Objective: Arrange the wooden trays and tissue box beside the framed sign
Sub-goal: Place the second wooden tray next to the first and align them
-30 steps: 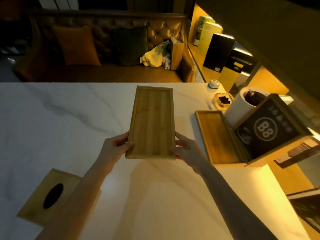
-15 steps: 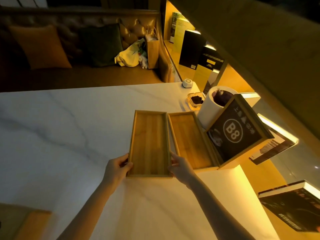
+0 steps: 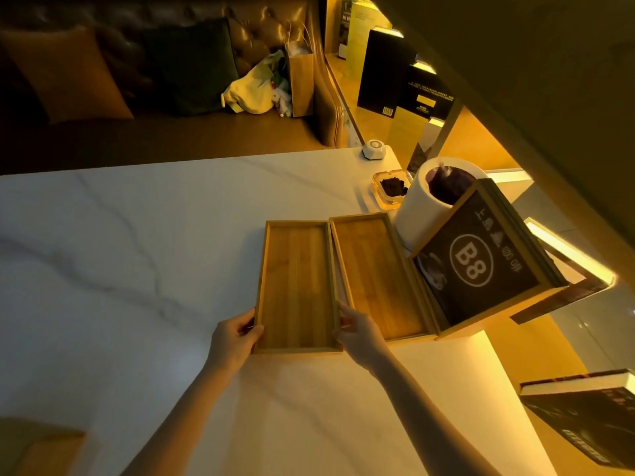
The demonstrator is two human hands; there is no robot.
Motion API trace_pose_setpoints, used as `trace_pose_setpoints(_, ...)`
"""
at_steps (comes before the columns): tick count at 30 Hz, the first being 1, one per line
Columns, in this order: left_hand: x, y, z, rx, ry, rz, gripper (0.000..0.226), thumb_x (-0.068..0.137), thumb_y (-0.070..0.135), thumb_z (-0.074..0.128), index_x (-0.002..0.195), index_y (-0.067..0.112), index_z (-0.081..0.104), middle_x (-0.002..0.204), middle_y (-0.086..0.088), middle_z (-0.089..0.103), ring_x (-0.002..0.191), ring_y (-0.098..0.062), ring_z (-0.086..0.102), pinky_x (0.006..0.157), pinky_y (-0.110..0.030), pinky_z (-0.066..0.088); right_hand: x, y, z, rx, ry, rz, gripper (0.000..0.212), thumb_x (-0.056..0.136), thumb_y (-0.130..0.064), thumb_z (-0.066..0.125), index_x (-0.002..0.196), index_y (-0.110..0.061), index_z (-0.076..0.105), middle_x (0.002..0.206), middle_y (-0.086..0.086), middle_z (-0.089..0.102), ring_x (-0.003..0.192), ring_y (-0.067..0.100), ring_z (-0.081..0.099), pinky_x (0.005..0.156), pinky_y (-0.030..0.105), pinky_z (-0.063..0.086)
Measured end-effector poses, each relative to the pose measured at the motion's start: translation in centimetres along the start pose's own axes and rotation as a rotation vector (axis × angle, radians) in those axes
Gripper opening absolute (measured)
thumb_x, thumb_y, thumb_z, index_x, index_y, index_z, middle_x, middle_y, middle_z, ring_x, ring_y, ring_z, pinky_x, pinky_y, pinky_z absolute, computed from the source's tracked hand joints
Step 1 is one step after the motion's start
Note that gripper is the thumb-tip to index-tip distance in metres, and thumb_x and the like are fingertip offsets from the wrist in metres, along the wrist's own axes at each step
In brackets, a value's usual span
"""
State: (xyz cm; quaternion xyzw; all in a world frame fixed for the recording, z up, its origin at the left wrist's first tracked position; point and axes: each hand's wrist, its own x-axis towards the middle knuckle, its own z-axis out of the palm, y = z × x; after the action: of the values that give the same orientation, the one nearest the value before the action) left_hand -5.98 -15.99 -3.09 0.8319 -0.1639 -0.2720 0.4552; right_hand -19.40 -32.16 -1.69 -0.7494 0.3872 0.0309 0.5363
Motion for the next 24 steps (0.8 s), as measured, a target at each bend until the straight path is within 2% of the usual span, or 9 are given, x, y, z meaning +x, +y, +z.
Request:
trace_pose_setpoints(5,0.7,-0.5,0.4,0.051,0.008,-0.037,0.041,0.081,0.006,0.059,0.121,0.005,0.050,0.120,-0.018,0.061,0.107,-0.027,0.057,0.090,-0.030,0.042,0.4,0.1,0.6,-0.105,0.052,-0.041,0.042,0.092,-0.002,0.046,0.131,-0.014,0.043,0.104,0.000,0.055,0.095,0.016,0.052,0.075,0.024,0.049)
trace_pose_setpoints(12,1.3,-0.7,1.0,0.122,0.040,0.014,0.038,0.079,0.008,0.063,0.116,0.004,0.055,0.111,-0.021,0.064,0.098,-0.028,0.060,0.086,-0.032,0.044,0.5,0.1,1.4,-0.305,0.174,-0.032,0.032,0.093,-0.006,0.045,0.123,-0.015,0.047,0.093,0.002,0.058,0.080,0.017,0.056,0.064,0.025,0.049)
trace_pose_setpoints(16,1.3,-1.0,1.1,0.145,0.044,-0.005,0.041,0.079,0.009,0.063,0.118,0.004,0.053,0.113,-0.022,0.062,0.102,-0.031,0.058,0.089,-0.036,0.044,0.2,-0.1,2.1,-0.436,0.195,0.014,0.039,0.092,-0.004,0.045,0.129,-0.014,0.038,0.101,0.010,0.063,0.085,0.023,0.063,0.064,0.029,0.052)
trace_pose_setpoints(20,1.3,-1.2,1.1,0.182,0.027,0.003,0.041,0.080,0.009,0.062,0.119,0.004,0.052,0.113,-0.022,0.061,0.103,-0.032,0.058,0.091,-0.038,0.045,-0.1,-0.1,2.6,-0.487,0.189,0.018,0.043,0.092,-0.004,0.046,0.132,-0.011,0.034,0.112,0.015,0.061,0.095,0.027,0.062,0.074,0.035,0.057)
trace_pose_setpoints(24,1.2,-1.3,1.3,0.228,0.015,0.021,0.042,0.082,0.011,0.060,0.121,0.003,0.050,0.114,-0.023,0.059,0.103,-0.033,0.057,0.092,-0.039,0.045,-0.2,-0.3,2.6,-0.547,0.163,-0.001,0.047,0.091,-0.004,0.048,0.135,-0.009,0.031,0.123,0.016,0.057,0.109,0.029,0.057,0.084,0.038,0.055)
